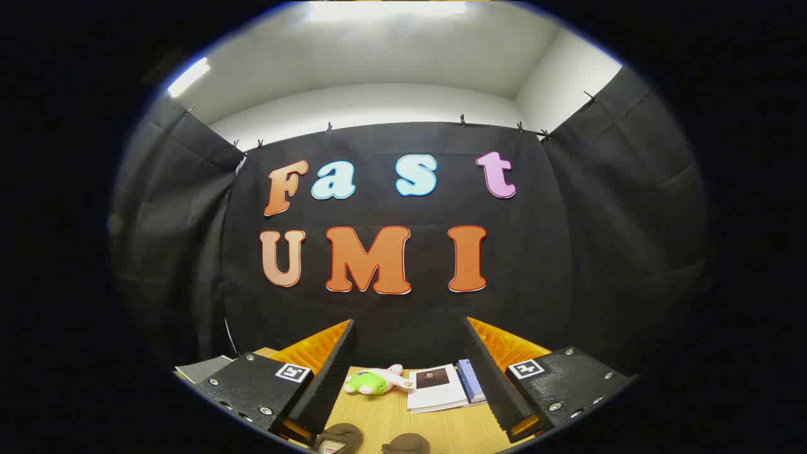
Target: Open the storage box then place both shoes into the box .Put the left shoe in first, then the right shoe, with the right side of both shoes facing outward in a uniform manner.
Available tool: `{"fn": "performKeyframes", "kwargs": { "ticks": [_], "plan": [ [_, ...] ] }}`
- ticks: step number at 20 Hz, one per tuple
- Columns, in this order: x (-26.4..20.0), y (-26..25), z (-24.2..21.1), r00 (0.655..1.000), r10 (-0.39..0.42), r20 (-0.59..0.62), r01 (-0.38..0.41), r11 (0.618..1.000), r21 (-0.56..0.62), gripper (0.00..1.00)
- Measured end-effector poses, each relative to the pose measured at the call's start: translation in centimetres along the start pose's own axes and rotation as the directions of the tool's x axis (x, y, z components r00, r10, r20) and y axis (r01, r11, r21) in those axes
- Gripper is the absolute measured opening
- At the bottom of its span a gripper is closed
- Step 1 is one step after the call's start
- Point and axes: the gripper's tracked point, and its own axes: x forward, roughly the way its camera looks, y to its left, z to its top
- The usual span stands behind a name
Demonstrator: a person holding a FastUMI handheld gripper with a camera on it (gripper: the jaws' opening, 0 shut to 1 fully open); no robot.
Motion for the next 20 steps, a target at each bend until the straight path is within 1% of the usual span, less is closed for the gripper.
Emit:
{"fn": "performKeyframes", "kwargs": {
  "ticks": [10, 14, 17, 20],
  "plan": [
    [-0.4, 2.0, 0.7, 0.999, 0.03, 0.013, -0.03, 0.999, -0.027, 0.98],
    [-0.4, 2.6, 0.6, 0.999, 0.037, 0.008, -0.037, 0.999, -0.017, 0.98],
    [-0.4, 3.5, 0.0, 0.998, 0.069, -0.006, -0.068, 0.998, 0.013, 0.98],
    [-0.4, 5.0, -1.2, 0.992, 0.117, -0.038, -0.115, 0.992, 0.053, 0.98]
  ]
}}
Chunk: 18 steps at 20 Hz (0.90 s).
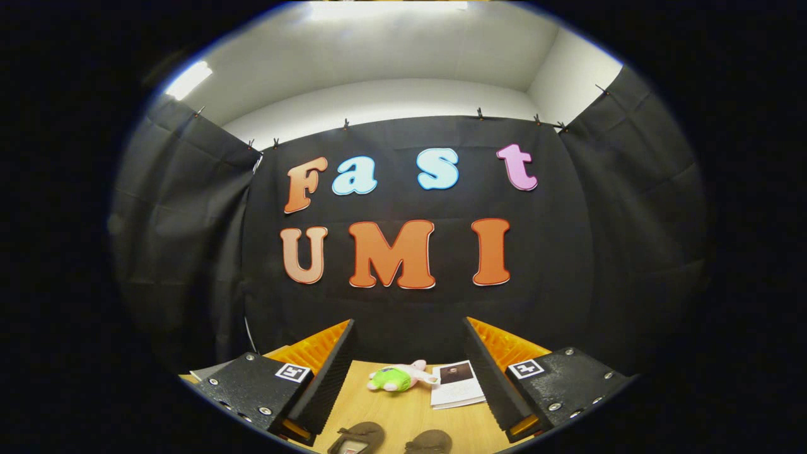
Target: Open the storage box then place both shoes into the box .Put the left shoe in first, then the right shoe, with the right side of both shoes facing outward in a uniform manner.
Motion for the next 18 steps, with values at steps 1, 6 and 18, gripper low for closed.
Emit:
{"fn": "performKeyframes", "kwargs": {
  "ticks": [1, 6, 18],
  "plan": [
    [0.1, 0.6, -0.5, 1.0, 0.018, -0.01, -0.017, 1.0, 0.004, 0.98],
    [0.6, 4.7, -3.1, 0.99, 0.13, -0.06, -0.129, 0.991, 0.029, 0.98],
    [0.7, 17.7, -16.9, 0.795, 0.508, -0.332, -0.411, 0.853, 0.322, 0.99]
  ]
}}
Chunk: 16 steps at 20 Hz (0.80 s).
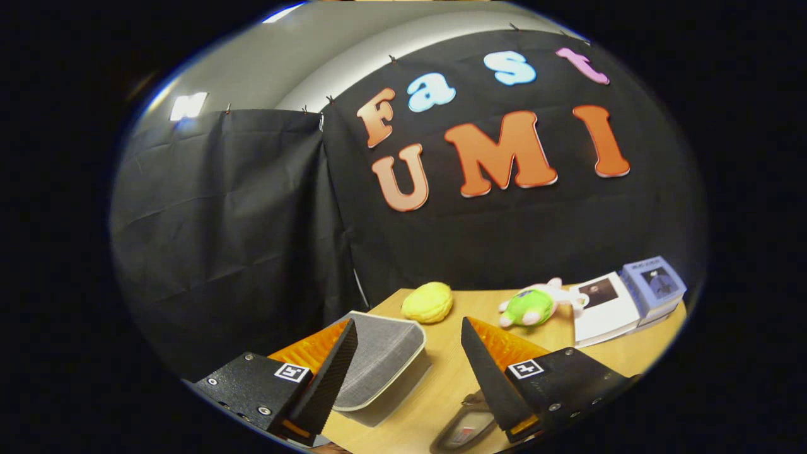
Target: Open the storage box then place both shoes into the box .Put the left shoe in first, then the right shoe, with the right side of both shoes facing outward in a uniform manner.
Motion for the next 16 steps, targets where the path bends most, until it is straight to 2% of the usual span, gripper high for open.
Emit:
{"fn": "performKeyframes", "kwargs": {
  "ticks": [3, 7, 11, 16],
  "plan": [
    [2.7, 1.2, -3.1, 0.993, 0.077, -0.095, -0.066, 0.992, 0.109, 0.98],
    [5.6, 0.9, -7.0, 0.972, 0.112, -0.206, -0.059, 0.967, 0.247, 0.98],
    [7.5, 1.8, -9.3, 0.951, 0.192, -0.242, -0.083, 0.913, 0.399, 0.97],
    [9.9, 3.0, -11.6, 0.928, 0.251, -0.277, -0.088, 0.867, 0.491, 0.97]
  ]
}}
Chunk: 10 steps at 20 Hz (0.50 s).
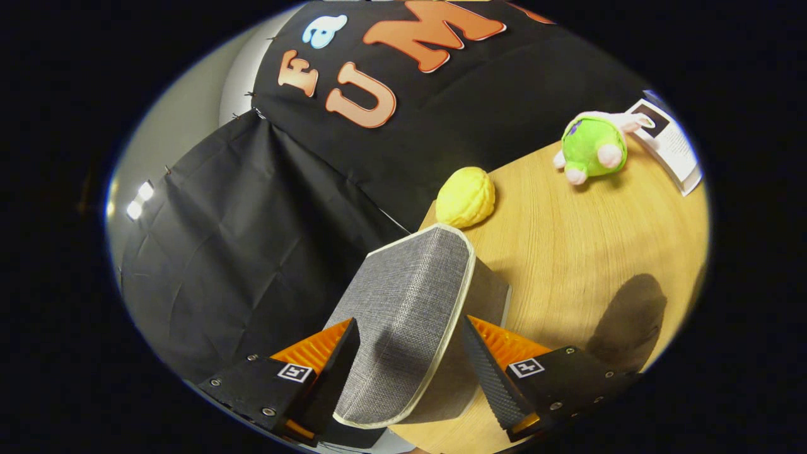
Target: Open the storage box then place both shoes into the box .Put the left shoe in first, then the right shoe, with the right side of both shoes facing outward in a uniform manner.
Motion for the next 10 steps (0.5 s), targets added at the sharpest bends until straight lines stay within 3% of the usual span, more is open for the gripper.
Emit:
{"fn": "performKeyframes", "kwargs": {
  "ticks": [6, 10],
  "plan": [
    [1.6, -0.2, -0.8, 0.999, 0.051, -0.005, -0.049, 0.989, 0.142, 0.95],
    [0.0, -0.1, 1.5, 0.996, 0.066, 0.066, -0.075, 0.986, 0.147, 0.79]
  ]
}}
